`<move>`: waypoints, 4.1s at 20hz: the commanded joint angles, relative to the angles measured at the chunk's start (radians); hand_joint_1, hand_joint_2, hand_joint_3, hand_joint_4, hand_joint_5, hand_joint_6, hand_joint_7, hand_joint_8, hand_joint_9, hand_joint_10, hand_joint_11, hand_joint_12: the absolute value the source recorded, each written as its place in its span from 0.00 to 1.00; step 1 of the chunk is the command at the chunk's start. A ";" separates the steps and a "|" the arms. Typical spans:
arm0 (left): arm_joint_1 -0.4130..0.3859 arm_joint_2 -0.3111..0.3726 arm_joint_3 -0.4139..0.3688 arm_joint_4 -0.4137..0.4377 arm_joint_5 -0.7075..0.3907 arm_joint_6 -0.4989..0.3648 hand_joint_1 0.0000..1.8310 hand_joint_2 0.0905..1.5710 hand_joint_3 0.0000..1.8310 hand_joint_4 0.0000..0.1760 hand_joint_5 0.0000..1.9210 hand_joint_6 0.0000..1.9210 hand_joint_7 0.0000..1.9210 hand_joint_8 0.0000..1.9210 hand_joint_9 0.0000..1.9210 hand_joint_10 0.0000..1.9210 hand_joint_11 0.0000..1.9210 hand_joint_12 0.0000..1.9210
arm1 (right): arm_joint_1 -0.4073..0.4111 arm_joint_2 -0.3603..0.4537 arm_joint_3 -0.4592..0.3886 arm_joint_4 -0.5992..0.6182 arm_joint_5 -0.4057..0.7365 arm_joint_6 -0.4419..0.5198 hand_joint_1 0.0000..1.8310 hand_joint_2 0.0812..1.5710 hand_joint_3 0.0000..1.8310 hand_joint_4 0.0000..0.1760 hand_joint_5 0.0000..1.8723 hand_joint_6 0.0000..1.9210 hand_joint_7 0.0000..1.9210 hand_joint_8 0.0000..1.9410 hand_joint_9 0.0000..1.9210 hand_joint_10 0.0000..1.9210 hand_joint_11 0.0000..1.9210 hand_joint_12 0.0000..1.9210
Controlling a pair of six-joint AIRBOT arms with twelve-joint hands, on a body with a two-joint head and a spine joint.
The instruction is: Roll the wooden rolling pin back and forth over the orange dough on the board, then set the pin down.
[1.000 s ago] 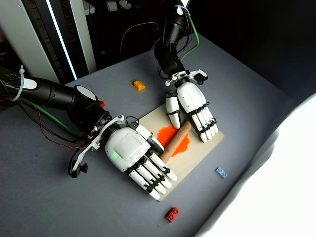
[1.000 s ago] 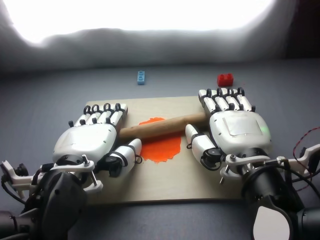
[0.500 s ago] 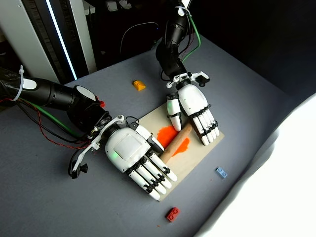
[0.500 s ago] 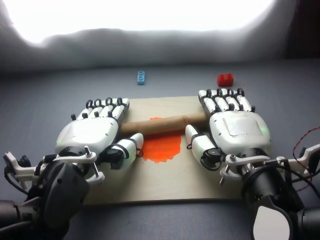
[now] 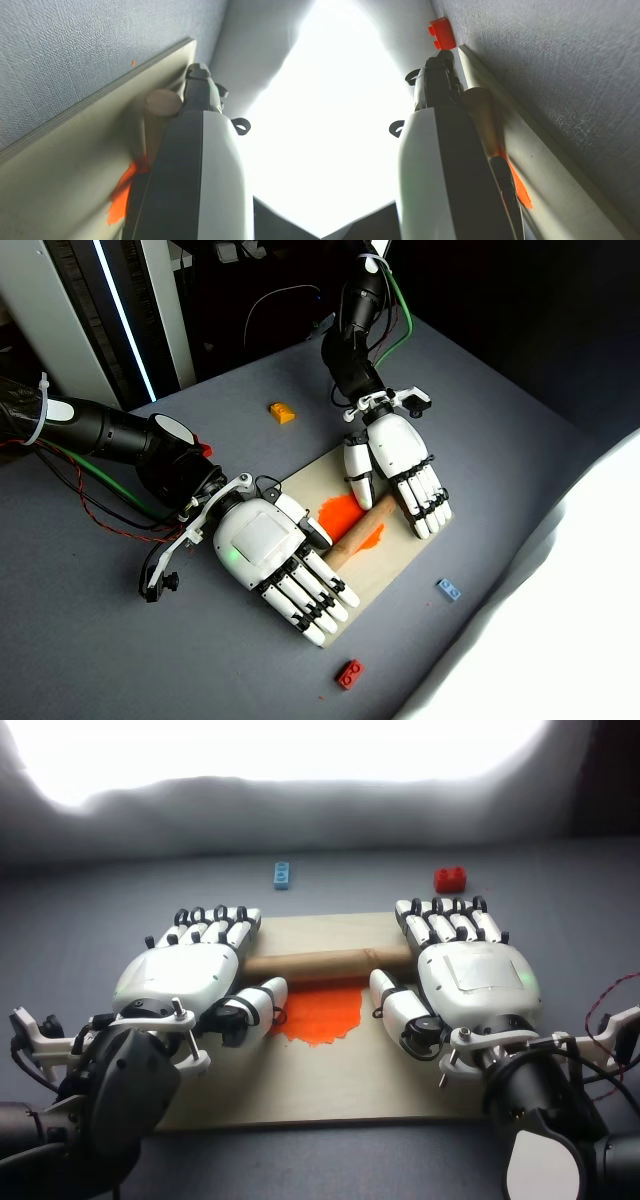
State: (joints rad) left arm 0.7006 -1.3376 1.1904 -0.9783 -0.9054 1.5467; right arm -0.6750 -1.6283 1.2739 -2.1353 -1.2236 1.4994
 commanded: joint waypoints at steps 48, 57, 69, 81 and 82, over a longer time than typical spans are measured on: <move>-0.079 -0.068 0.134 0.045 0.007 0.023 0.00 1.00 0.01 0.00 0.00 0.00 0.00 0.00 0.00 0.00 0.00 0.00 | 0.051 0.001 0.132 -0.163 0.098 0.112 0.00 1.00 0.00 0.00 0.07 0.00 0.07 0.00 0.06 0.00 0.00 0.15; -0.071 -0.050 0.097 0.045 0.009 0.037 0.00 1.00 0.01 0.00 0.00 0.00 0.01 0.00 0.00 0.00 0.00 0.00 | 0.047 0.002 0.137 -0.163 0.109 0.117 0.00 1.00 0.01 0.00 0.07 0.00 0.08 0.00 0.07 0.00 0.00 0.15; -0.058 -0.002 0.029 0.044 0.013 0.043 0.00 1.00 0.01 0.00 0.00 0.00 0.00 0.00 0.00 0.00 0.00 0.00 | 0.030 0.011 0.103 -0.182 0.096 0.116 0.00 1.00 0.00 0.00 0.07 0.00 0.07 0.00 0.06 0.00 0.00 0.12; -0.055 0.047 -0.051 0.037 0.012 0.059 0.00 1.00 0.01 0.00 0.00 0.00 0.01 0.00 0.00 0.00 0.00 0.00 | 0.008 0.022 0.061 -0.182 0.087 0.109 0.00 1.00 0.00 0.00 0.07 0.00 0.07 0.00 0.06 0.00 0.00 0.13; -0.054 0.052 -0.059 0.037 0.007 0.059 0.00 1.00 0.01 0.00 0.00 0.00 0.01 0.00 0.00 0.00 0.00 0.00 | 0.006 0.023 0.057 -0.182 0.087 0.106 0.00 1.00 0.00 0.00 0.08 0.00 0.08 0.00 0.07 0.00 0.00 0.15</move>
State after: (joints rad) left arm 0.6533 -1.2934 1.1282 -0.9863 -0.8150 1.6016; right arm -0.6651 -1.6104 1.3331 -2.2654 -1.0641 1.6032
